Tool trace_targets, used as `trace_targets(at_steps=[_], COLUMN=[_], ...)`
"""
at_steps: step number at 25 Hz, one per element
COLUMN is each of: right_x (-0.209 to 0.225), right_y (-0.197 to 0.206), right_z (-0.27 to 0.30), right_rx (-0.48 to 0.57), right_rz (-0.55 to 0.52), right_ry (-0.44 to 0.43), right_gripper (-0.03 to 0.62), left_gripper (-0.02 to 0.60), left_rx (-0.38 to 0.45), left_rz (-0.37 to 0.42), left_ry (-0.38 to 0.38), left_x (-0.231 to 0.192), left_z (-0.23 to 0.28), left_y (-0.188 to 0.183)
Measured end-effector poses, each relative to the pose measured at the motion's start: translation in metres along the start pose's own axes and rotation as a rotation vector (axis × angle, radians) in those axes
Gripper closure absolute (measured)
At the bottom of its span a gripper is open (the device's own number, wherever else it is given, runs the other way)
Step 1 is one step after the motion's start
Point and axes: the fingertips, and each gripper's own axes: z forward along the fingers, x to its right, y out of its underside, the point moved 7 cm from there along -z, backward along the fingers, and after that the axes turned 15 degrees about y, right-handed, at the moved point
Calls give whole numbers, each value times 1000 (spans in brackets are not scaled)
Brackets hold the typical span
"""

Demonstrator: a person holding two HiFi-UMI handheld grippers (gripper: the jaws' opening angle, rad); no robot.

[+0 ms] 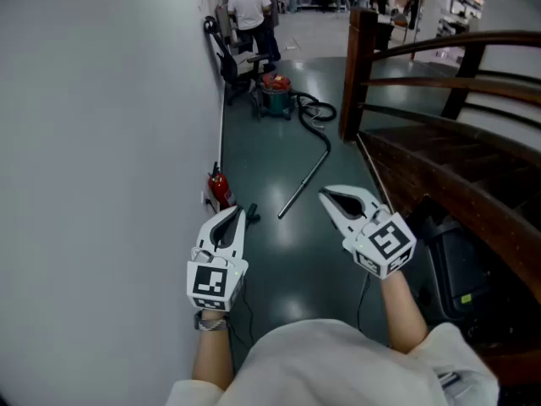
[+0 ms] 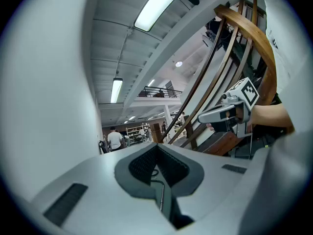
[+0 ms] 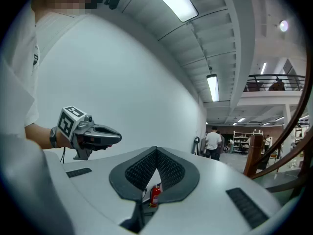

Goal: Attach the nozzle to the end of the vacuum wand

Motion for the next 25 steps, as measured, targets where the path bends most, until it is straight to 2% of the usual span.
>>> trace_targets(at_steps=[9, 14, 25], right_x=[5, -1, -1], right_y=[3, 4, 14], right_z=[-5, -10, -12], right_rx=[2, 17, -15], right_rz=[60, 46, 87], right_ry=[20, -19, -37], right_gripper=[567, 568, 567], left_gripper=[581, 581, 581], left_rx=[-16, -26, -32], left_rz=[-6, -11, -22], left_ry=[4, 17, 32], left_x=[2, 7, 13], left_z=[-1, 0, 3], left_y=[3, 7, 10])
